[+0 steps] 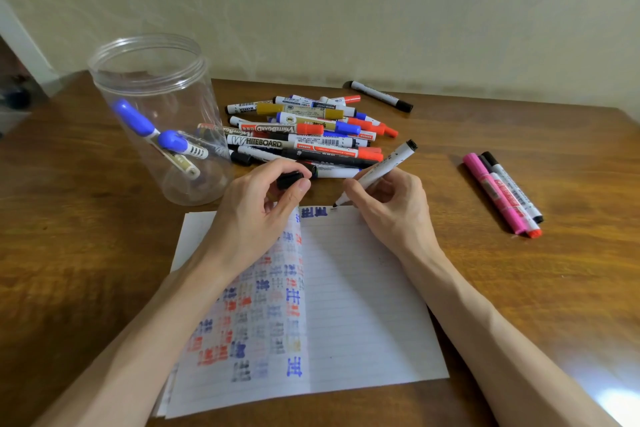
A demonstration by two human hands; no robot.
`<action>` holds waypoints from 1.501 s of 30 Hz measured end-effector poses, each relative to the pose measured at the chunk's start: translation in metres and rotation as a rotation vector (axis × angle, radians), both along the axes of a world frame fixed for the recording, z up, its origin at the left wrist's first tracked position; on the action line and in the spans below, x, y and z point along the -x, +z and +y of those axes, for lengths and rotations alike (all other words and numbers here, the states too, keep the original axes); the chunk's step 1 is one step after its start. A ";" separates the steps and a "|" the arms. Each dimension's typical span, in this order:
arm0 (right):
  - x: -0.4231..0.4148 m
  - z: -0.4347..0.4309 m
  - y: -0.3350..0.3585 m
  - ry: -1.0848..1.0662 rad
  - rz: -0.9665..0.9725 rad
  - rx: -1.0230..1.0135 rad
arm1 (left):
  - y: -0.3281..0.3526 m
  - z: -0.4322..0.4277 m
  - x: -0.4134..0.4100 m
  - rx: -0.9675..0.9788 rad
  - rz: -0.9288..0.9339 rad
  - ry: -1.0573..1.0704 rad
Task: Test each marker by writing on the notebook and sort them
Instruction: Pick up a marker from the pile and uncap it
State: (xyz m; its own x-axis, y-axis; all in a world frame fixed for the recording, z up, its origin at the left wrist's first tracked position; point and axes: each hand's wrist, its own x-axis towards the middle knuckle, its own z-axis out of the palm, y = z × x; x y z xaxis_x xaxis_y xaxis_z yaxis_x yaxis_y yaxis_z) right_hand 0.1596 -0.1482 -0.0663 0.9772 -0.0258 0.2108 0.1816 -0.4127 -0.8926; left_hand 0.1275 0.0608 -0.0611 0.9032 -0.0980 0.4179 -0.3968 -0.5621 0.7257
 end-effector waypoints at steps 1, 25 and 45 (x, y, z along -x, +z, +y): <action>0.000 0.000 0.000 -0.001 -0.003 0.006 | 0.000 0.000 0.000 -0.001 0.000 0.000; 0.002 0.000 0.006 0.029 0.057 0.063 | -0.002 0.002 0.001 -0.041 0.002 -0.004; 0.006 -0.001 0.015 0.145 0.083 -0.340 | 0.006 0.000 0.003 0.061 0.042 -0.026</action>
State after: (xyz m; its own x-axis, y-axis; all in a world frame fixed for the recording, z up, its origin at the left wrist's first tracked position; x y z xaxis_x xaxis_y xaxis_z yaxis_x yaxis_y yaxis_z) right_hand 0.1534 -0.1494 -0.0510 0.9893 0.0591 0.1337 0.1375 -0.0656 -0.9883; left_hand 0.1246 0.0605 -0.0555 0.9177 -0.0974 0.3853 -0.3789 -0.5064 0.7746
